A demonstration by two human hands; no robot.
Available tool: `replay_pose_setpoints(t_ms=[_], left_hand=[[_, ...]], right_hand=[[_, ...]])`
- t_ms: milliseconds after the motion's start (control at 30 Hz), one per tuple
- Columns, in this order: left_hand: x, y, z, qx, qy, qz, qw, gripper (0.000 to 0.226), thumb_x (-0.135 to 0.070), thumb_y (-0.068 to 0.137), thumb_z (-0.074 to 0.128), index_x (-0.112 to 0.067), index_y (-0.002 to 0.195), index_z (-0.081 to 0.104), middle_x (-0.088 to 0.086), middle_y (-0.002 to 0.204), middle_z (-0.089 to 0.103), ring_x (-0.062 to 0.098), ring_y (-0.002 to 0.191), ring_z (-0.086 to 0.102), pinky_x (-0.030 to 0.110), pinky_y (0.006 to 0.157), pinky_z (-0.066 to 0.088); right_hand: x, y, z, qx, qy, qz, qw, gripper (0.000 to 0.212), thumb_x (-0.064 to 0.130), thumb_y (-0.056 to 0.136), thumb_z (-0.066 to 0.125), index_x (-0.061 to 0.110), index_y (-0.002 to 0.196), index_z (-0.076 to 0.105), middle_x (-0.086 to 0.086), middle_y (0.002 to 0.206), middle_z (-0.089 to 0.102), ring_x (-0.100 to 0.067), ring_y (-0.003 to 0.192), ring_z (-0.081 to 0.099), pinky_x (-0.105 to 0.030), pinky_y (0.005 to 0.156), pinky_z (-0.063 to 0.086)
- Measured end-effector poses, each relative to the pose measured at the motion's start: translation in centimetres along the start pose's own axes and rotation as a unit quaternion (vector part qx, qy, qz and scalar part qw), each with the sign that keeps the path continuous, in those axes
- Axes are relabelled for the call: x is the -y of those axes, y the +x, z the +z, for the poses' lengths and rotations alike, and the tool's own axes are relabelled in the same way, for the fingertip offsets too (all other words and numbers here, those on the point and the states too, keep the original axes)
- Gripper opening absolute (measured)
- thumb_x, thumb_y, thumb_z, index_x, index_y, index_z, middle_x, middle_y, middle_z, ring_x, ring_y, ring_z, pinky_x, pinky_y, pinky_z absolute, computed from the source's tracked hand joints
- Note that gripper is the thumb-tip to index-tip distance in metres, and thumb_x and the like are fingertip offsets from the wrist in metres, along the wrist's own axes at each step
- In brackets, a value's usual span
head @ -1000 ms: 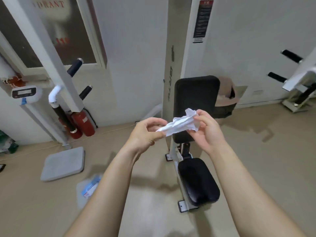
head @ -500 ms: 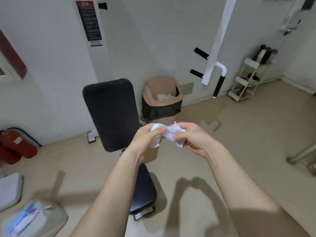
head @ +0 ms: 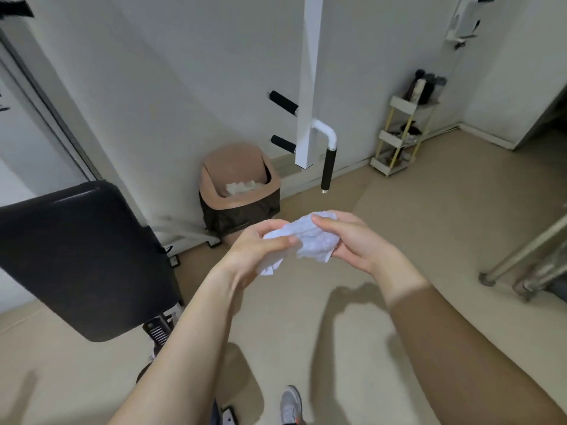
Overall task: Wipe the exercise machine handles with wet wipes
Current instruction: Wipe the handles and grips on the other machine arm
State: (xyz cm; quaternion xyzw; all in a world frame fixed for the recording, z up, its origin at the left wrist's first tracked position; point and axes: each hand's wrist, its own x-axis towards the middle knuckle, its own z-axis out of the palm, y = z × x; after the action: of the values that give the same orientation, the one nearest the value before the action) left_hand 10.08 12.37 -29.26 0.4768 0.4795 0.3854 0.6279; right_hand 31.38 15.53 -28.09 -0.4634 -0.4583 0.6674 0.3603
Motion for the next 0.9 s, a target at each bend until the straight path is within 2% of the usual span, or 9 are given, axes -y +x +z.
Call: replay_pose_setpoints(t_ms=[167, 267, 333, 433, 567, 633, 733, 800, 900], left_hand=[[-0.5, 11.0, 0.0, 0.064, 0.012, -0.041, 0.997, 0.031, -0.029, 0.096, 0.066, -0.001, 0.104, 0.075, 0.017, 0.101, 0.076, 0.022, 0.087, 0.071, 0.03, 0.076, 0.052], [-0.6, 17.0, 0.0, 0.051, -0.006, -0.042, 0.998, 0.033, -0.03, 0.08, 0.08, -0.001, 0.093, 0.069, 0.017, 0.094, 0.071, 0.028, 0.088, 0.067, 0.039, 0.084, 0.048], [-0.7, 20.5, 0.0, 0.02, -0.023, -0.037, 0.999, 0.034, -0.031, 0.068, 0.085, -0.008, 0.079, 0.063, 0.013, 0.085, 0.067, 0.027, 0.082, 0.063, 0.038, 0.077, 0.046], [-0.5, 25.0, 0.1, 0.013, -0.061, -0.049, 0.997, 0.027, -0.018, 0.07, 0.084, -0.013, 0.074, 0.057, 0.004, 0.074, 0.067, 0.023, 0.071, 0.064, 0.032, 0.067, 0.052], [0.2, 30.2, 0.5, -0.002, -0.106, -0.05, 0.993, 0.017, -0.009, 0.078, 0.077, -0.011, 0.092, 0.067, 0.002, 0.079, 0.071, 0.018, 0.073, 0.07, 0.032, 0.071, 0.058], [0.5, 32.4, 1.1, -0.032, -0.113, -0.036, 0.992, 0.017, -0.003, 0.083, 0.074, -0.011, 0.097, 0.07, 0.004, 0.084, 0.072, 0.021, 0.078, 0.07, 0.035, 0.077, 0.06], [0.7, 35.1, 2.7, -0.11, -0.063, -0.013, 0.992, 0.014, -0.002, 0.086, 0.072, -0.014, 0.091, 0.072, 0.007, 0.086, 0.067, 0.019, 0.077, 0.065, 0.035, 0.081, 0.058], [0.9, 36.5, 3.9, -0.195, 0.014, 0.01, 0.981, 0.017, 0.0, 0.091, 0.069, -0.016, 0.086, 0.07, 0.006, 0.088, 0.065, 0.013, 0.075, 0.061, 0.029, 0.078, 0.054], [0.7, 38.3, 5.7, -0.292, 0.086, 0.034, 0.952, 0.017, 0.003, 0.094, 0.064, -0.012, 0.087, 0.067, 0.007, 0.088, 0.069, 0.008, 0.077, 0.061, 0.017, 0.075, 0.048]], right_hand=[[1.7, 7.9, -7.0, -0.027, -0.023, -0.021, 0.999, 0.027, 0.026, 0.093, 0.069, 0.003, 0.108, 0.07, -0.02, 0.109, 0.074, -0.034, 0.103, 0.072, -0.041, 0.086, 0.058], [2.5, 12.1, -10.9, -0.027, -0.03, -0.01, 0.999, 0.051, 0.03, 0.087, 0.069, -0.01, 0.116, 0.058, -0.023, 0.106, 0.069, -0.033, 0.095, 0.069, -0.036, 0.072, 0.056], [2.8, 14.5, -13.7, -0.022, -0.029, -0.003, 0.999, 0.05, 0.029, 0.089, 0.066, -0.01, 0.118, 0.053, -0.021, 0.107, 0.067, -0.031, 0.094, 0.068, -0.034, 0.069, 0.056], [3.0, 18.3, -17.8, 0.002, -0.019, -0.011, 1.0, 0.039, 0.023, 0.097, 0.057, -0.005, 0.125, 0.058, -0.028, 0.119, 0.066, -0.038, 0.102, 0.068, -0.041, 0.079, 0.054], [2.9, 23.5, -22.6, 0.041, 0.029, 0.001, 0.999, 0.041, 0.018, 0.102, 0.05, -0.008, 0.134, 0.052, -0.032, 0.133, 0.059, -0.045, 0.121, 0.06, -0.051, 0.097, 0.048], [3.2, 26.0, -24.3, 0.011, 0.069, 0.014, 0.997, 0.029, 0.009, 0.104, 0.044, -0.005, 0.124, 0.059, -0.025, 0.124, 0.068, -0.041, 0.12, 0.062, -0.052, 0.101, 0.048], [3.5, 29.8, -26.1, -0.018, 0.103, 0.025, 0.994, 0.027, 0.0, 0.096, 0.038, 0.005, 0.089, 0.064, -0.022, 0.105, 0.071, -0.037, 0.105, 0.067, -0.043, 0.088, 0.051], [3.5, 32.5, -27.1, -0.052, 0.102, 0.038, 0.993, 0.016, 0.004, 0.085, 0.042, 0.004, 0.085, 0.058, -0.023, 0.104, 0.063, -0.032, 0.094, 0.067, -0.035, 0.075, 0.051], [4.1, 36.2, -27.7, -0.091, 0.09, 0.06, 0.99, 0.022, 0.01, 0.064, 0.049, 0.004, 0.084, 0.057, -0.019, 0.09, 0.057, -0.028, 0.082, 0.058, -0.031, 0.064, 0.045]])
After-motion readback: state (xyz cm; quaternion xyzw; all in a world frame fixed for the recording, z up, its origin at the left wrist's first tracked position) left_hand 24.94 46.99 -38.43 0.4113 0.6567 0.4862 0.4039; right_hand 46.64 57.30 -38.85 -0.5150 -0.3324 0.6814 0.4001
